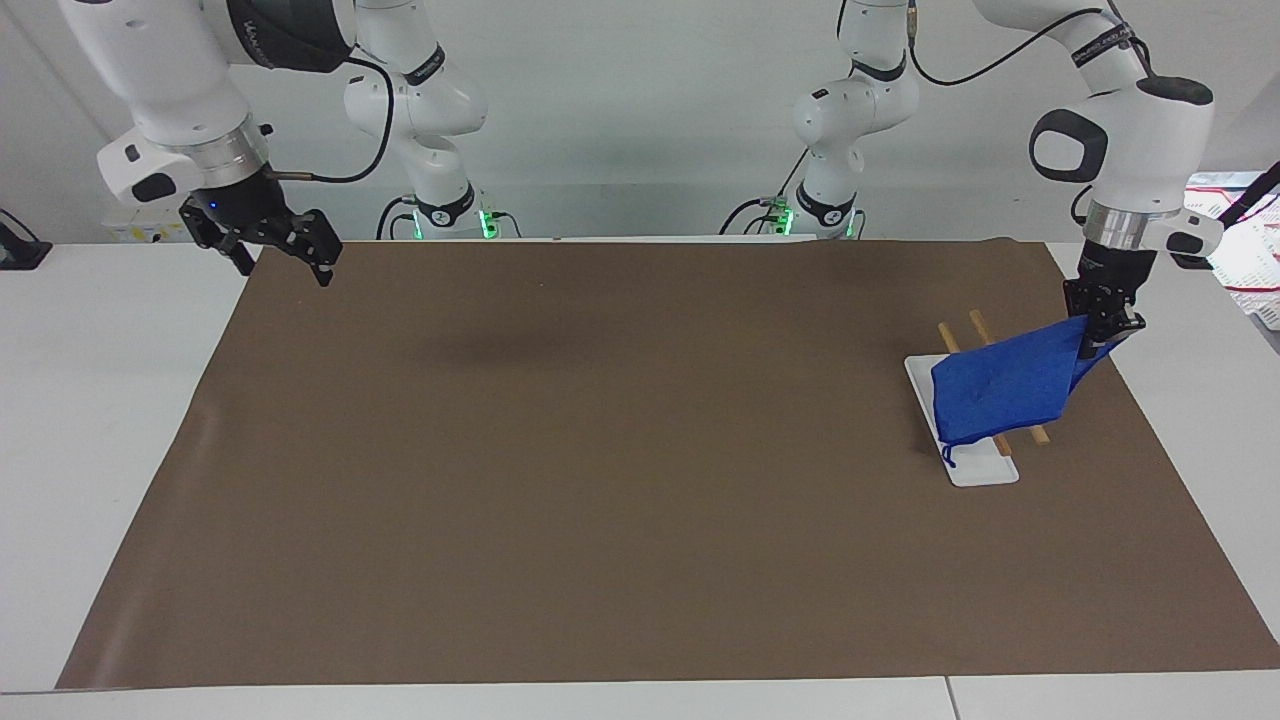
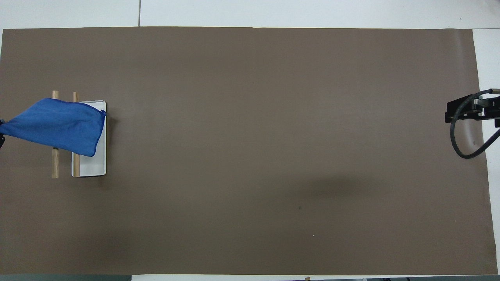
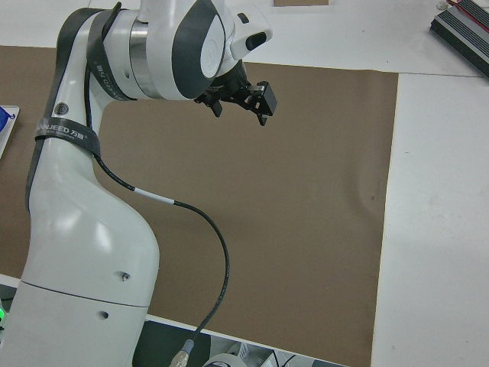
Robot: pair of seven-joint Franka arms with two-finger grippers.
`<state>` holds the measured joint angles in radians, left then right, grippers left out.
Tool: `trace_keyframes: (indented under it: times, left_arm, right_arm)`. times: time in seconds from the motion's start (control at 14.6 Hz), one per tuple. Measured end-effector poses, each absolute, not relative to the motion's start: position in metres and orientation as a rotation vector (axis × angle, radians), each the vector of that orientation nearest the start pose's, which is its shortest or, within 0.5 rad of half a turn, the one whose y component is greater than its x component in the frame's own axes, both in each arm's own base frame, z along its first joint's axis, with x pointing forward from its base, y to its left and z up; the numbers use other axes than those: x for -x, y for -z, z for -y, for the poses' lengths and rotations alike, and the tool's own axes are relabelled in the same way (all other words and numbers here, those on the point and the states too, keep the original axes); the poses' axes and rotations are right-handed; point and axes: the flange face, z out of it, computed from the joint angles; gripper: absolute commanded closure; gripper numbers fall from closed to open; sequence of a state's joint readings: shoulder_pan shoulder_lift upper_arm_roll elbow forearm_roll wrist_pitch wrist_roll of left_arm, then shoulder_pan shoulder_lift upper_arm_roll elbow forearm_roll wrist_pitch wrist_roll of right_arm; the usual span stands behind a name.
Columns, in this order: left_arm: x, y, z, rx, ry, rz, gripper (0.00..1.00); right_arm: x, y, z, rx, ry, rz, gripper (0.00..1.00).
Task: Right arm passes towel to left arm to hang
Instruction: 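Lower the towel over the rack crossbar and open the left gripper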
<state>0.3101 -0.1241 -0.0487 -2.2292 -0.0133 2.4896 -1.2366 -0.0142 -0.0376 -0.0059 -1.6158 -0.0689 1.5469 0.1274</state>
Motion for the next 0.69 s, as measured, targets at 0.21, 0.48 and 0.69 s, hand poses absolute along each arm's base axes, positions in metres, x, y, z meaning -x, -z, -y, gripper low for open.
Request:
trace_keyframes:
  times: [0.21,0.48,0.69]
  left_arm:
    - [-0.518,-0.448,-0.155,2.388,0.525,2.220,1.00]
    - [-0.514,-0.429,-0.170,2.369,0.471,2.219,0.65]
    - [-0.513,-0.425,-0.169,2.395,0.463,2.182,0.00]
  right_arm:
    - [-0.541,-0.619,0.016,3.204,-0.051,-0.229,0.00]
    - [-0.537,-0.624,0.012,3.203,-0.104,-0.223,0.00]
    - [-0.533,-0.634,0.011,3.194,-0.152,-0.224,0.00]
